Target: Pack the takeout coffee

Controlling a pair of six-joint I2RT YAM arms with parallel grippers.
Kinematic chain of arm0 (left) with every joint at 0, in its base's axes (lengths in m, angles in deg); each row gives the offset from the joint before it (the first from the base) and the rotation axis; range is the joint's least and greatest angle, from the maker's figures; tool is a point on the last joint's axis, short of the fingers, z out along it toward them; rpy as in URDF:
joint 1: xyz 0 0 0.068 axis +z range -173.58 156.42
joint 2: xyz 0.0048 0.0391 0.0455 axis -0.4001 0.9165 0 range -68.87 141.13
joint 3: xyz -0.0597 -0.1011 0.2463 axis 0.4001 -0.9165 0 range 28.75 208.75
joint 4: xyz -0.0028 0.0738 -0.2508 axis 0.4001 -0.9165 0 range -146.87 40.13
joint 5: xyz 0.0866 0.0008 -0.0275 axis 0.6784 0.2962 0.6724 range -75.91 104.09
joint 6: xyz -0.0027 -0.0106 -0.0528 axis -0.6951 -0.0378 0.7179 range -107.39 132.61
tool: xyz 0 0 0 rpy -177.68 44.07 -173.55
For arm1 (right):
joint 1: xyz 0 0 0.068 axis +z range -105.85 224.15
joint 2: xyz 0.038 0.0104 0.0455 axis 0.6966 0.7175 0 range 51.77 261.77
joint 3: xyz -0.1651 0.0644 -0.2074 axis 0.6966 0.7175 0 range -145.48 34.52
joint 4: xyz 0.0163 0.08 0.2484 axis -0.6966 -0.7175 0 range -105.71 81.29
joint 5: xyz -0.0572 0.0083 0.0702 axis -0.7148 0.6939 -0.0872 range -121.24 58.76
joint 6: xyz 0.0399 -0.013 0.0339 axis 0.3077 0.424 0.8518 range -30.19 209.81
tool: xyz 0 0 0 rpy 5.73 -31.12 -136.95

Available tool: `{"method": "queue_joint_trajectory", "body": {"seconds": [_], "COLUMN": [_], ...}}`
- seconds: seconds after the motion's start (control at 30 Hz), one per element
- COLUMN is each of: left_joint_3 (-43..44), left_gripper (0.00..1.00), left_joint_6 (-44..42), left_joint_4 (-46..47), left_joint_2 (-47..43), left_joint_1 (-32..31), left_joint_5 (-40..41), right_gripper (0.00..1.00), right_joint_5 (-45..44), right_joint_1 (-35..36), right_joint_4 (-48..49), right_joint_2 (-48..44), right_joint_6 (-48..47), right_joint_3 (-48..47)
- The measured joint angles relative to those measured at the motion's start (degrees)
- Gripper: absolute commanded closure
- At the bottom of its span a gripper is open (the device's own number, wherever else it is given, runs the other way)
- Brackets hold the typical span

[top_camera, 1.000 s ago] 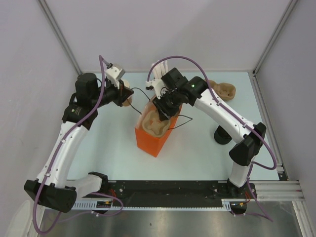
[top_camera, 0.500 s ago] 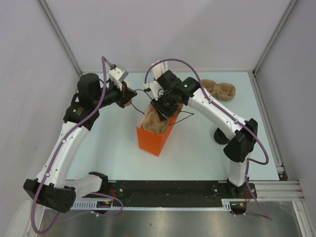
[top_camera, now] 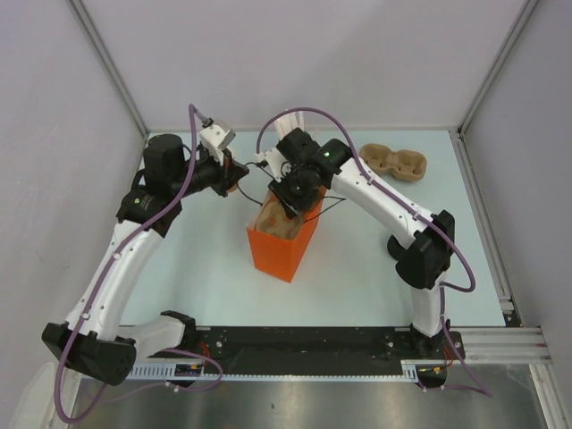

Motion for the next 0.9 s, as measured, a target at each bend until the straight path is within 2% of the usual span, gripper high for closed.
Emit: {"method": "queue_joint_trajectory", "body": {"seconds": [0.67, 0.77, 0.9], "left_joint_3": [-1.8, -1.8, -2.0], "left_gripper": [1.0, 1.0, 1.0], "left_joint_6": [-1.9, -1.8, -1.7], "left_joint_4": [-0.8, -0.7, -0.6], "left_joint_2": [0.0, 0.0, 0.0], "left_joint_1": [-0.6, -0.6, -0.6], "left_joint_5": [8.3, 8.3, 8.2], "right_gripper": [0.64, 0.62, 0.52], "right_joint_5": [-2.1, -2.1, -2.1], "right_joint_1": [0.3, 0.3, 0.3], "right_joint_4": [-2.2, -2.5, -2.7], "right_joint_2": [1.9, 1.9, 1.9], "right_joint_6": [-0.1, -0.1, -0.2], "right_joint_3": [-0.3, -0.3, -0.3]}}
